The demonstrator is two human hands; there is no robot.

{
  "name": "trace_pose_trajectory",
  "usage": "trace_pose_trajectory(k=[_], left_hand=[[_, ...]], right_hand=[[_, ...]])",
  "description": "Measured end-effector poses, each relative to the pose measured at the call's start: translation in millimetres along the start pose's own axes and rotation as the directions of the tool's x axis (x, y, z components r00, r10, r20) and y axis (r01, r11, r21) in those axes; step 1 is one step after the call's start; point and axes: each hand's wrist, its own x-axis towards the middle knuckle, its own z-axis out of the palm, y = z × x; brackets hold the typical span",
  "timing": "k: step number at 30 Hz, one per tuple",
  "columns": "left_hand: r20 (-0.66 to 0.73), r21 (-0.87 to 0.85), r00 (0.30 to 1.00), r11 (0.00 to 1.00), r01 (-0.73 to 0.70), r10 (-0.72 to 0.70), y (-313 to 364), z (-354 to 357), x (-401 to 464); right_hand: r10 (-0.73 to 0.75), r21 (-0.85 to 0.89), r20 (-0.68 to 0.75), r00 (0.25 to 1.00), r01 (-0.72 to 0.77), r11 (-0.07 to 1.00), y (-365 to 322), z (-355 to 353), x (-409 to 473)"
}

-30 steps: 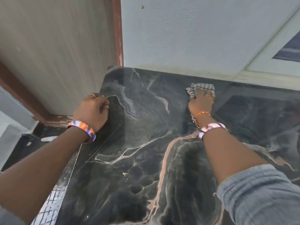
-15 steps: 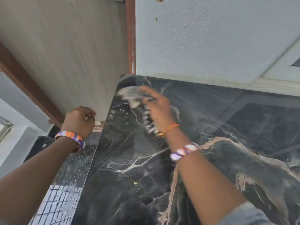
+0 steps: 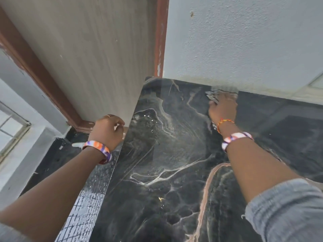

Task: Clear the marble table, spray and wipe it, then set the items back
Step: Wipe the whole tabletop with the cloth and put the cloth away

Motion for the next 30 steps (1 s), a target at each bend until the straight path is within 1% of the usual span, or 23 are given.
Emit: trace_pose_trajectory(k=[2, 4, 6, 8, 10, 12, 18, 20, 22, 23, 24, 25, 26, 28, 30], left_hand=[[-0.003, 0.008, 1.0, 1.0, 0.011, -0.011, -6, -4, -5], [-0.006, 0.029, 1.0, 1.0, 0.009, -0.009, -12, -10, -12], [-0.008, 0.051, 1.0, 0.999, -0.006, 0.007, -18, -17, -18], [-0.009, 0.051, 1.0, 0.998, -0.025, 0.025, -22, -26, -26], [0.0, 0.03, 0.999, 0.999, -0.038, 0.038, -23, -36, -33], [0.046, 0.03, 0.998, 0.998, -0.052, 0.05, -22, -44, -40], [0.207, 0.055, 0.971, 0.99, -0.133, 0.119, -12, -60, -61], [0.277, 0.085, 0.941, 0.97, -0.227, 0.196, -10, -64, -69], [0.399, 0.101, 0.873, 0.933, -0.345, 0.28, -11, -67, -83], [0.463, 0.101, 0.837, 0.921, -0.376, 0.291, -12, -68, -91], [0.513, 0.098, 0.813, 0.921, -0.376, 0.277, -14, -68, -98], [0.536, 0.094, 0.802, 0.925, -0.368, 0.264, -16, -69, -108], [0.535, 0.087, 0.801, 0.926, -0.367, 0.267, -19, -69, -117], [0.502, 0.083, 0.809, 0.914, -0.398, 0.306, -20, -72, -134], [0.48, 0.104, 0.814, 0.9, -0.423, 0.327, -19, -74, -143]], right_hand=[[-0.2, 0.03, 0.086, 0.976, 0.199, 0.98, -41, 19, -5], [-0.373, 0.064, 0.159, 0.914, 0.367, 0.928, -77, 33, -11], [-0.487, 0.091, 0.232, 0.842, 0.48, 0.873, -100, 42, -18], [-0.582, 0.13, 0.296, 0.757, 0.572, 0.81, -109, 44, -26], [-0.654, 0.177, 0.349, 0.671, 0.639, 0.749, -110, 41, -38], [-0.695, 0.225, 0.377, 0.613, 0.667, 0.71, -109, 36, -59], [-0.754, 0.295, 0.398, 0.522, 0.706, 0.644, -99, 20, -146], [-0.765, 0.298, 0.406, 0.5, 0.719, 0.628, -95, 15, -176], [-0.771, 0.305, 0.404, 0.492, 0.722, 0.621, -91, 10, -206], [-0.77, 0.305, 0.406, 0.492, 0.722, 0.621, -89, 8, -220], [-0.769, 0.308, 0.407, 0.492, 0.719, 0.623, -87, 6, -232], [-0.765, 0.312, 0.411, 0.496, 0.711, 0.63, -84, 4, -244], [-0.754, 0.321, 0.417, 0.508, 0.694, 0.645, -81, 2, -255], [-0.712, 0.327, 0.421, 0.561, 0.639, 0.697, -76, -4, -275], [-0.689, 0.312, 0.396, 0.607, 0.617, 0.722, -71, -9, -290]])
